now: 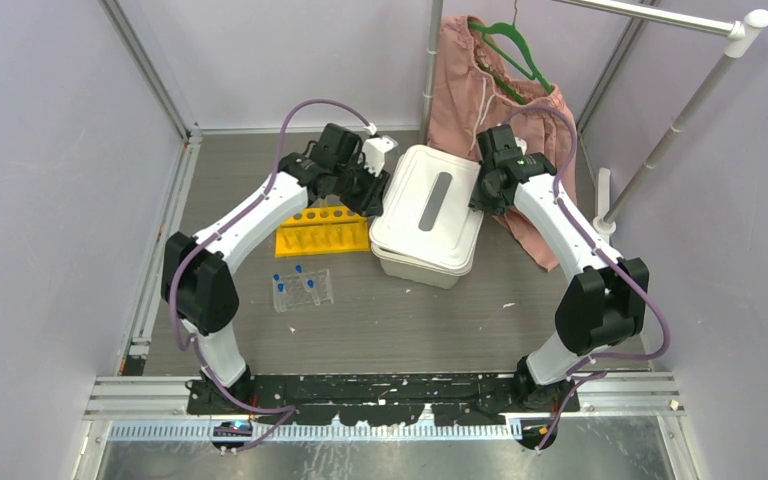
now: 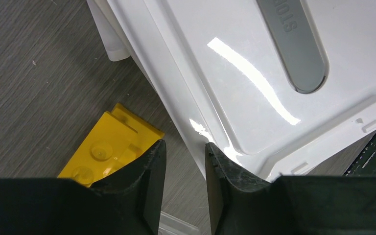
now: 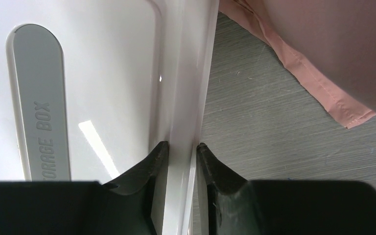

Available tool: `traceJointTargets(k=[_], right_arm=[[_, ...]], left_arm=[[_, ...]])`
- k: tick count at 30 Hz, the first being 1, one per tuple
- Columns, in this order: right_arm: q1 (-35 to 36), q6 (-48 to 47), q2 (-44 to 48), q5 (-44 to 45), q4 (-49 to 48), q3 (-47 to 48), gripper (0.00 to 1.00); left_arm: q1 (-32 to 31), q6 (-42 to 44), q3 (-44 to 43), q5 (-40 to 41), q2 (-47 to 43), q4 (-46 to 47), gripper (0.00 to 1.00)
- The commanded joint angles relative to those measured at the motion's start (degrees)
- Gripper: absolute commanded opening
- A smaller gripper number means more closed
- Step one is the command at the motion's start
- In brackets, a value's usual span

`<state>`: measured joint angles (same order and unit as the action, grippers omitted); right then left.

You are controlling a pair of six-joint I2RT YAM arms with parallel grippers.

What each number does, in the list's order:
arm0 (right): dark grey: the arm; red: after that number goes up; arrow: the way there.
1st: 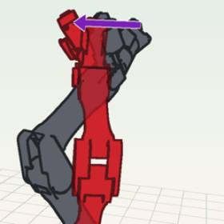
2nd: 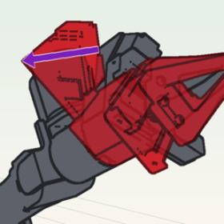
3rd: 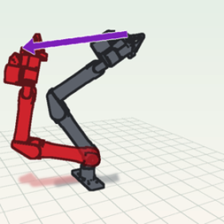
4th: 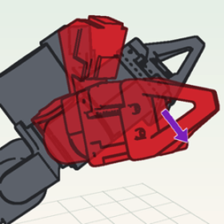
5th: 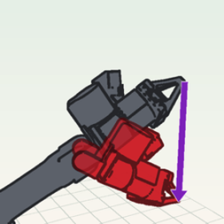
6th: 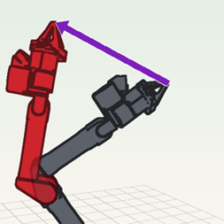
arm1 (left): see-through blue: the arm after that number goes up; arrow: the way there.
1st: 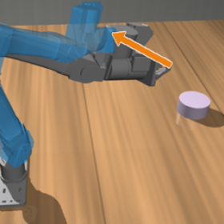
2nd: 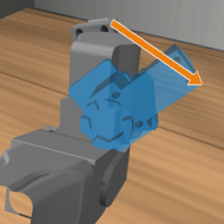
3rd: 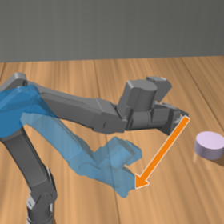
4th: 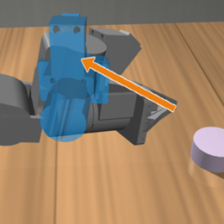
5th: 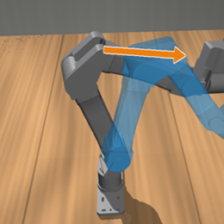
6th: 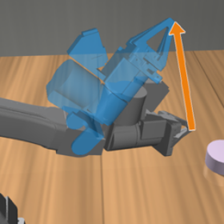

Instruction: Organize the chemistry lab equipment

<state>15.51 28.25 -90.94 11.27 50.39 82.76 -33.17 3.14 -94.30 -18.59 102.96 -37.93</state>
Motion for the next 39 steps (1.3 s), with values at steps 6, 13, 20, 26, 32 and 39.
traceJointTargets(k=[6,13,20,26,32,39], right_arm=[[-0.1,-2.2,1.7,-1.5,0.1,-0.8,0.31],[0.0,-2.6,1.1,-0.8,0.0,-0.2,0.31],[0.0,-3.9,1.5,1.1,-0.9,-1.0,0.31],[-0.1,-4.1,0.8,0.5,-1.8,-0.9,0.31],[-0.1,-4.8,-0.5,0.4,-2.1,0.6,0.31],[-0.1,-3.8,-1.3,-1.2,-2.9,0.2,0.31]], left_arm=[[-1.5,-0.5,2.6,-0.2,-2.4,-0.4,0.35],[-2.1,-1.0,4.5,-0.5,-3.4,-0.4,0.33],[-2.8,-1.9,6.7,-1.5,-5.0,-0.4,0.32],[-4.3,-2.9,8.9,-2.0,-6.2,-0.3,0.31],[-5.2,-2.9,10.2,-2.5,-7.0,-0.2,0.31],[-5.2,-2.2,9.1,1.0,-6.8,-0.2,0.3]])
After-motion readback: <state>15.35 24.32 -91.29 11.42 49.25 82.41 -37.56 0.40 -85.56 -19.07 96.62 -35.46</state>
